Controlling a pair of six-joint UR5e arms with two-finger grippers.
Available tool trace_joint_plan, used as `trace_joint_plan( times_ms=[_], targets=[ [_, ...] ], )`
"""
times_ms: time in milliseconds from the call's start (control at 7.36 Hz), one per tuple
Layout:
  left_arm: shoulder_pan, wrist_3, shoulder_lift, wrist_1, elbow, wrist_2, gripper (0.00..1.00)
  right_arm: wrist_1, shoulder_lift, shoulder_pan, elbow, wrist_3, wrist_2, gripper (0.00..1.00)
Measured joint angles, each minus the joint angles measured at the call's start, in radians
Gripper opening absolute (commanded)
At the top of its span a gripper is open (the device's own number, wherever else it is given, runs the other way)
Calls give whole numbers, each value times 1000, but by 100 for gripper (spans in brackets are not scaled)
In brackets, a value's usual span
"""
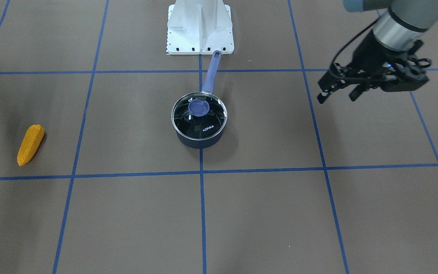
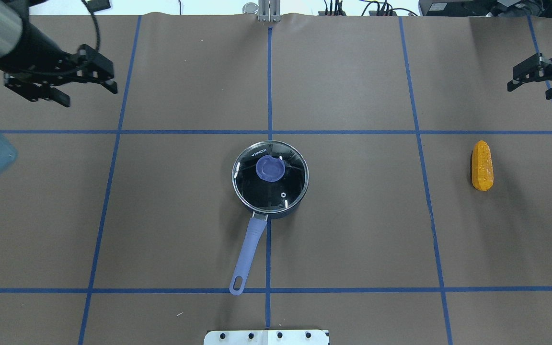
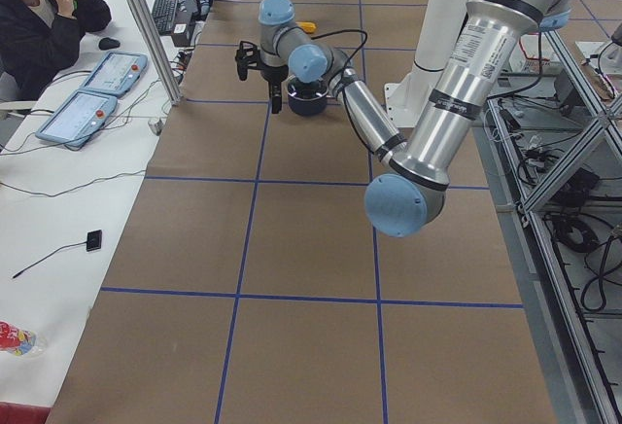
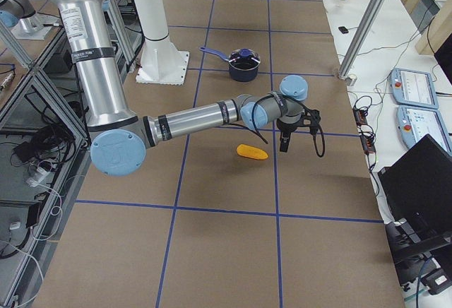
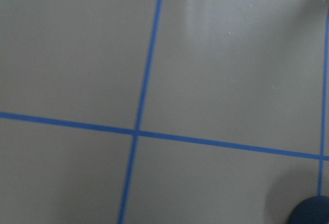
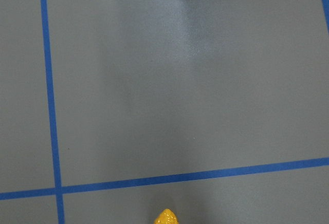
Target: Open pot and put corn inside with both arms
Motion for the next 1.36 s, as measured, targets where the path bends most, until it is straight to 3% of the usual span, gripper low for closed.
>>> trace_joint_plan(
  times_ms=[407, 1358],
  targets=[
    [191, -194, -152, 72, 16, 140, 98, 1, -7, -103, -4, 30, -86, 100],
    [345, -319, -387, 114, 225, 286, 98, 61, -70, -235, -15, 40, -144, 100]
  ],
)
